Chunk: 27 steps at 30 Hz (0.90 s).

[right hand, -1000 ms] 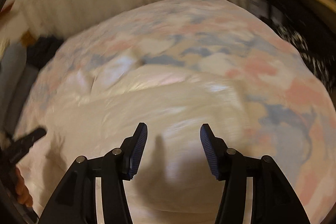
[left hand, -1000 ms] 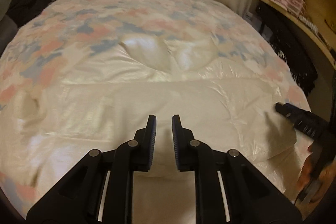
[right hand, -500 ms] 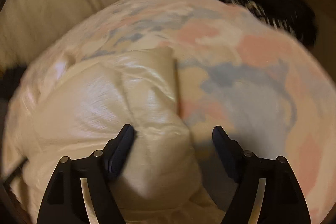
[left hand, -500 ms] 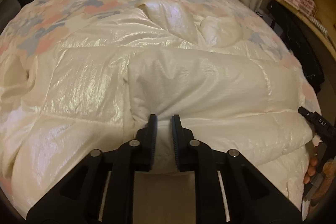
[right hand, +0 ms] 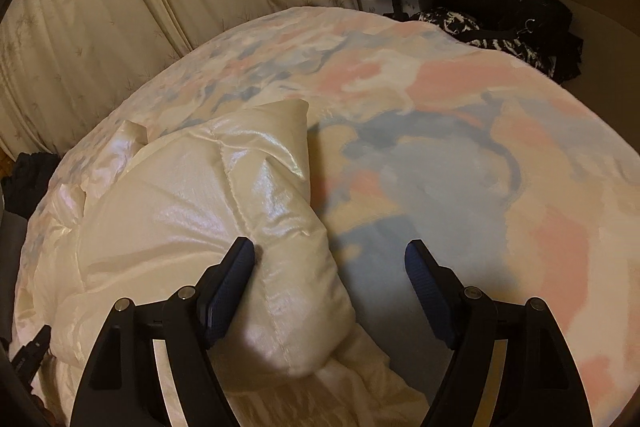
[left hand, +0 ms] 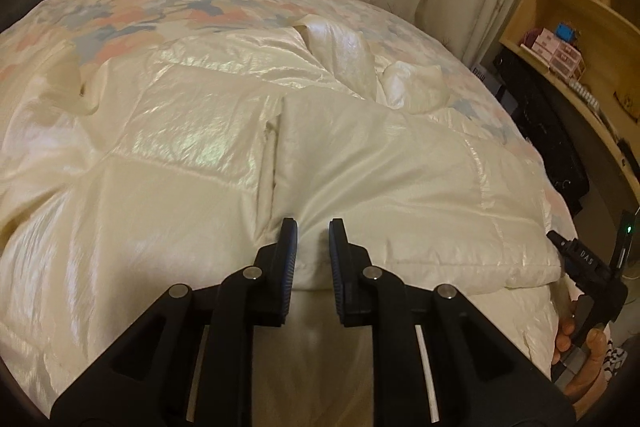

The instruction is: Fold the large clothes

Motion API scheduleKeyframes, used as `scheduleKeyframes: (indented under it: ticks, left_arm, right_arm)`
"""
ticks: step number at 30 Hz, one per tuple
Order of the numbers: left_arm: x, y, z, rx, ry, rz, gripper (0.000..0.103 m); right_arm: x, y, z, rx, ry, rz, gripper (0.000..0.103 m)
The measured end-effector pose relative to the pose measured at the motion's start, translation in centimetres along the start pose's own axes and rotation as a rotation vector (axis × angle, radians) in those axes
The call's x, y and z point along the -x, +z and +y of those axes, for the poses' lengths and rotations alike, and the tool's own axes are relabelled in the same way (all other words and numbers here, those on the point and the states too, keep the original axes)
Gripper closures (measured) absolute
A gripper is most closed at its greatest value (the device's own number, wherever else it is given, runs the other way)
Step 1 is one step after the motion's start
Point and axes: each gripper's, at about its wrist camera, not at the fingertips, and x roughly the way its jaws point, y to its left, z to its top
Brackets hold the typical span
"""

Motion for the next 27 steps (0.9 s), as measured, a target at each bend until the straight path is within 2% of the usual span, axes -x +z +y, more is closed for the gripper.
scheduleKeyframes:
  ticks: [5, 8, 11, 12, 18, 27]
  left_arm:
    - [1.0, -0.1, -0.3, -0.013, 0.021, 0.006, 0.087]
    - [1.8, -0.2, -1.4, -0.052, 0.054, 0.034, 0.080]
    - [3.5, -0.7, -2.8, -0.091, 0.071, 0.044, 0.066]
    - [4.1, -0.9, -3.1, -0.100, 0.075, 0.046, 0.065]
    - [9.5, -2.3, -5.1, -0.137, 0.094, 0.047, 0.064]
    - [17.3, -5.0, -5.5, -0.108, 0.126, 0.052, 0.064]
  right_arm:
    - [1.7, -0.9, -0.4, 0.017, -0.011, -0.005, 0.024]
    - [2.8, -0.9, 0.0, 0.035, -0.017, 0.004, 0.024]
    - [5.0, -1.4, 0.6, 0.040, 0.016, 0.017, 0.024]
    - [5.9, -1.6, 0.9, 0.042, 0.035, 0.027, 0.024]
    - [11.2, -3.7, 4.1, 0.093, 0.104, 0.051, 0.024]
    - [19.1, -8.8, 9.7, 0.198, 0.156, 0.082, 0.024]
